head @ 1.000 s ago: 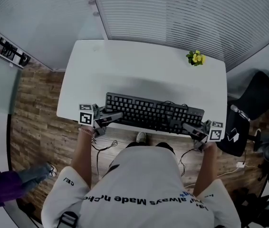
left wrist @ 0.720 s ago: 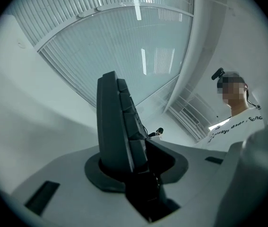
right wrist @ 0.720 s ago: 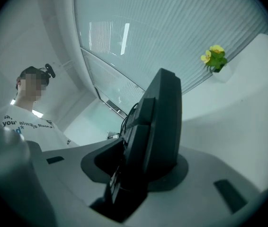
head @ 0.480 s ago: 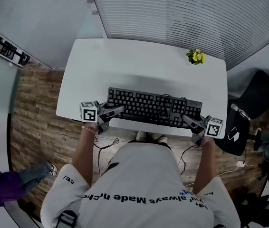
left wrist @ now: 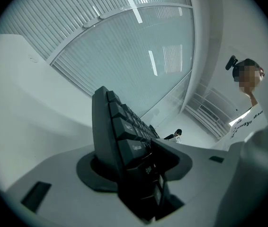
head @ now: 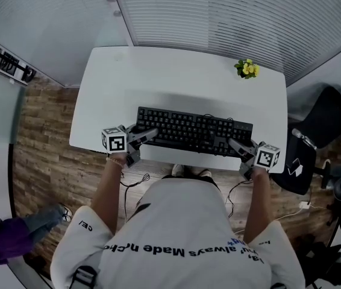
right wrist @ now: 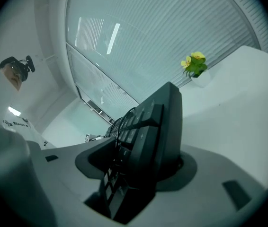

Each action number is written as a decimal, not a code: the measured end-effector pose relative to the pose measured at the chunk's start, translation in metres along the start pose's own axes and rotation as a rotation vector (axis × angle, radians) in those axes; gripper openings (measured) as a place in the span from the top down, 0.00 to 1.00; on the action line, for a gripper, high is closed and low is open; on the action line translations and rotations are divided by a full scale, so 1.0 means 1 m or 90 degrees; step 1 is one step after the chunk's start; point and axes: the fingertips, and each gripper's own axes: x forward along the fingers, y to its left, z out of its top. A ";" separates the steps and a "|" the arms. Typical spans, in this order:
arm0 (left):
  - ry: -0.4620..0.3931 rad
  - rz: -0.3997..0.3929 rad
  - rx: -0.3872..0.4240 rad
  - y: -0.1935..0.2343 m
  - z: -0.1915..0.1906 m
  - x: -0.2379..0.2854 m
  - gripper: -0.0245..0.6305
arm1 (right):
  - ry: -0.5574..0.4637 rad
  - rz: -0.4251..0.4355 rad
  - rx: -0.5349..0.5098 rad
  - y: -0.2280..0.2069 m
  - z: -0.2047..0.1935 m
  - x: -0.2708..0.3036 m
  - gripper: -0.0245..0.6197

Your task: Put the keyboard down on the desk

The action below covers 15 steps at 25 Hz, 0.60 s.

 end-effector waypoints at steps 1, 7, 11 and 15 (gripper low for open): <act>-0.002 0.007 0.000 0.003 -0.001 0.001 0.62 | 0.000 -0.007 0.000 -0.003 0.000 0.001 0.53; -0.012 0.067 0.022 0.021 -0.006 0.003 0.53 | 0.004 -0.037 0.005 -0.016 -0.006 0.007 0.51; -0.010 0.093 0.028 0.033 -0.006 0.006 0.50 | 0.020 -0.068 0.005 -0.028 -0.008 0.011 0.48; -0.013 0.113 0.034 0.044 -0.007 0.009 0.48 | 0.017 -0.076 0.005 -0.036 -0.006 0.018 0.46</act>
